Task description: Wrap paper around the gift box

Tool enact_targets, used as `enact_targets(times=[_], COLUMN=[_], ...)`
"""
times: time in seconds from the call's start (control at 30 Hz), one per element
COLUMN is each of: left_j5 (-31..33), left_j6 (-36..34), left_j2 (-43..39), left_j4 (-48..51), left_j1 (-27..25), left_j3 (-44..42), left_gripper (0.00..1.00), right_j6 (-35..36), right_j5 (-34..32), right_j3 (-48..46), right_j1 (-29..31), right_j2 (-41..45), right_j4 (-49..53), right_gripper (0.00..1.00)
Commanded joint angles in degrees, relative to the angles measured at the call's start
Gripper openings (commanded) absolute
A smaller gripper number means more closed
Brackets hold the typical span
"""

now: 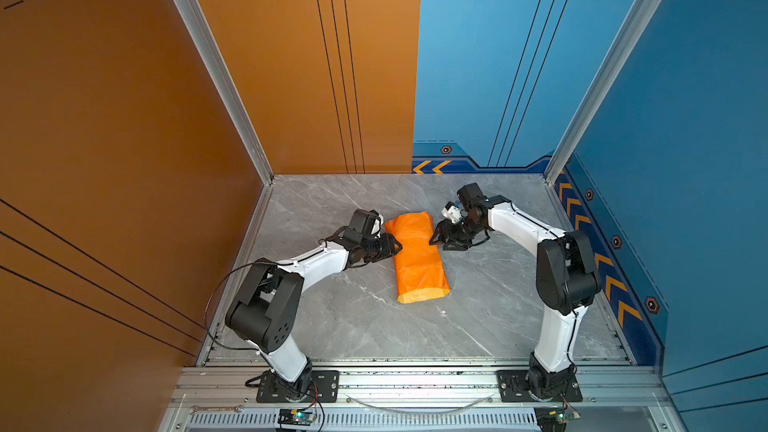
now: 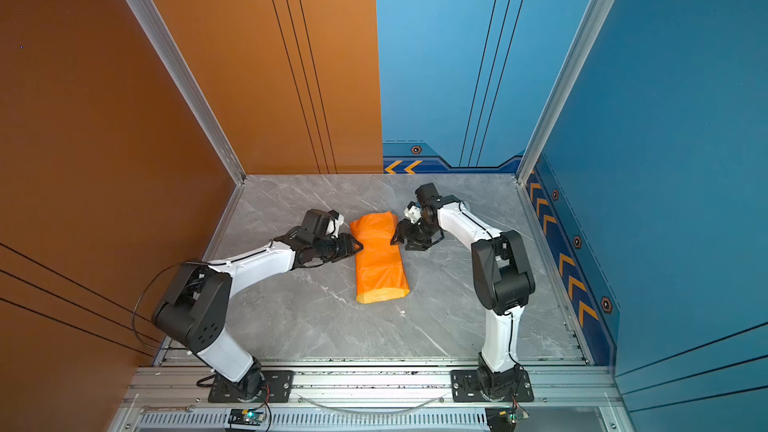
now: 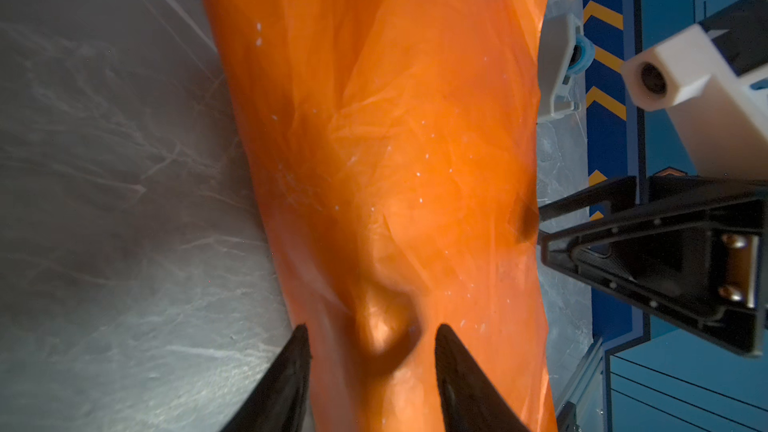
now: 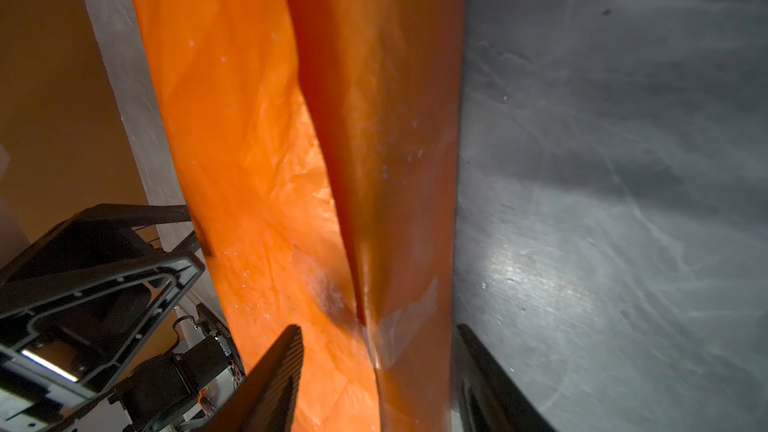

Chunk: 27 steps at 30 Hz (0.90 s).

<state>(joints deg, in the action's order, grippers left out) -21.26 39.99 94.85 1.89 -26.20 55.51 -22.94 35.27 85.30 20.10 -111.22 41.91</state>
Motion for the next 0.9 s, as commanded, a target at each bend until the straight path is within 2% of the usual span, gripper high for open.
enact_targets(times=[0.0, 0.17, 0.23, 0.3, 0.37, 0.4, 0.5, 0.6, 0.7, 0.77, 0.87], left_j5=[-1.55, -2.39, -1.84, 0.3, 3.87, 5.83, 11.48, 12.2, 13.59, 17.03, 21.24], left_j6=[1.09, 2.97, 2.69, 1.08, -2.47, -4.71, -13.67, -23.76, -35.43, -43.33, -51.57], left_j2=[0.75, 1.6, 1.36, 0.06, -2.37, -3.67, -7.23, -9.17, -9.17, -8.32, -5.52], left_j4=[-2.94, -5.46, -4.92, -2.13, 2.53, 5.1, 12.26, 15.32, 18.7, 20.45, 23.14], left_j1=[-1.22, -2.96, -3.32, -3.2, -3.08, -3.2, -4.44, -6.28, -9.72, -12.66, -16.11], left_j3=[-0.71, -0.93, -0.53, 0.2, 1.54, 2.52, 5.68, 7.18, 8.98, 9.93, 12.22], left_gripper=[0.47, 0.44, 0.44, 0.48, 0.52, 0.54, 0.59, 0.64, 0.69, 0.7, 0.72], right_j6=[1.65, 1.43, 1.35, 1.32, 1.4, 1.4, 1.36, -0.06, -1.93, -2.77, -4.72], right_j5=[1.61, 1.67, 1.68, 1.46, 0.18, -0.42, -2.47, -2.44, -2.06, -2.67, -3.49], right_j3=[2.59, 4.84, 5.56, 5.99, 5.63, 5.17, 1.4, -5.4, -14.18, -19.67, -26.72], right_j1=[1.6, 1.57, 1.28, 0.8, 0.09, -0.49, -1.97, -3.3, -4.22, -4.6, -5.63], right_j2=[-2.59, -5.35, -5.74, -5.15, -3.18, -1.72, 4.34, 10.98, 17.3, 20.94, 25.46], right_j4=[2.13, 2.08, 2.21, 2.17, 2.17, 2.13, 0.51, -2.84, -7.76, -10.2, -13.71], right_gripper=[0.53, 0.36, 0.35, 0.38, 0.55, 0.59, 0.63, 0.63, 0.63, 0.63, 0.63])
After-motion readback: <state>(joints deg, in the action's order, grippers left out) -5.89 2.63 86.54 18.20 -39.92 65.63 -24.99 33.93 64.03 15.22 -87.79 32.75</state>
